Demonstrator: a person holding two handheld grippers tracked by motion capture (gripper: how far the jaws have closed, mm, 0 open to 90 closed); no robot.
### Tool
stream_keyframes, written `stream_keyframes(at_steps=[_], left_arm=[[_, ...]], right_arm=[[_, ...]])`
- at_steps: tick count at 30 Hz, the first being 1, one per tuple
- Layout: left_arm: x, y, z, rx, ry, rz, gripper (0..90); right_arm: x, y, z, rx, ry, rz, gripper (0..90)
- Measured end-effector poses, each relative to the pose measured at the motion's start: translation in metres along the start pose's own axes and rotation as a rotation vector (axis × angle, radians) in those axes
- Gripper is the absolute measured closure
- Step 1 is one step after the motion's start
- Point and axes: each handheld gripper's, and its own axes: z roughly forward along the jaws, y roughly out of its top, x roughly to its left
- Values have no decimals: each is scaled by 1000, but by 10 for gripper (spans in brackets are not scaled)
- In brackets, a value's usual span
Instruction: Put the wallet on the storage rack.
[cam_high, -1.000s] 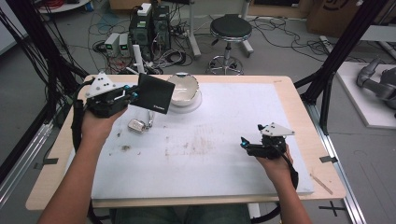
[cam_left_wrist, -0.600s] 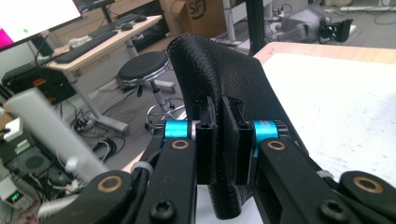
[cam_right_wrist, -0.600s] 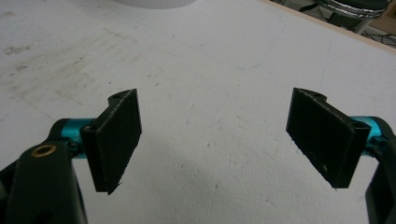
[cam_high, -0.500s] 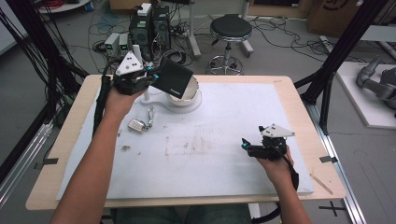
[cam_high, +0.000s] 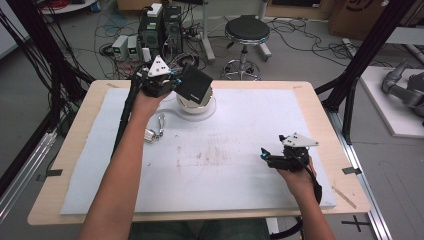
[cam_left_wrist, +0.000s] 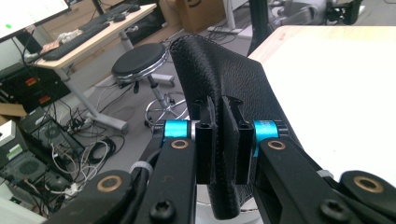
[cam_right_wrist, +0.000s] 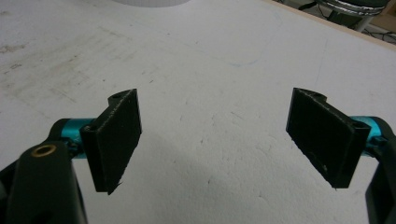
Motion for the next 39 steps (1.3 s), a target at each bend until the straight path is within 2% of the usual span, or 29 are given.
stream_keyframes(at_steps=[4, 9, 13, 21, 24, 28, 30, 34, 39], left_arm=[[1, -7, 7, 30, 16, -18, 836], [4, -21, 11, 57, 59, -52, 836], [4, -27, 14, 80, 75, -55, 835], [-2, -25, 20, 115, 91, -24, 834], [-6, -25, 26, 131, 102, -11, 833], [-14, -24, 38, 162, 91, 5, 832], [-18, -24, 42, 171, 107, 14, 831], [-15, -27, 46, 175, 114, -19, 824], [-20, -25, 49, 196, 148, 14, 817]], right_arm=[[0, 0, 1, -2, 1, -2, 184], [2, 1, 1, -2, 5, -5, 184], [3, 0, 1, 3, 5, -6, 184], [4, 1, 1, 1, 5, -10, 184], [3, 1, 2, -1, 9, -15, 184], [4, 1, 1, 0, 6, -13, 183], [3, 1, 1, -2, 7, -12, 184], [3, 1, 0, -6, 8, -13, 184], [2, 0, 0, -6, 9, -9, 184]])
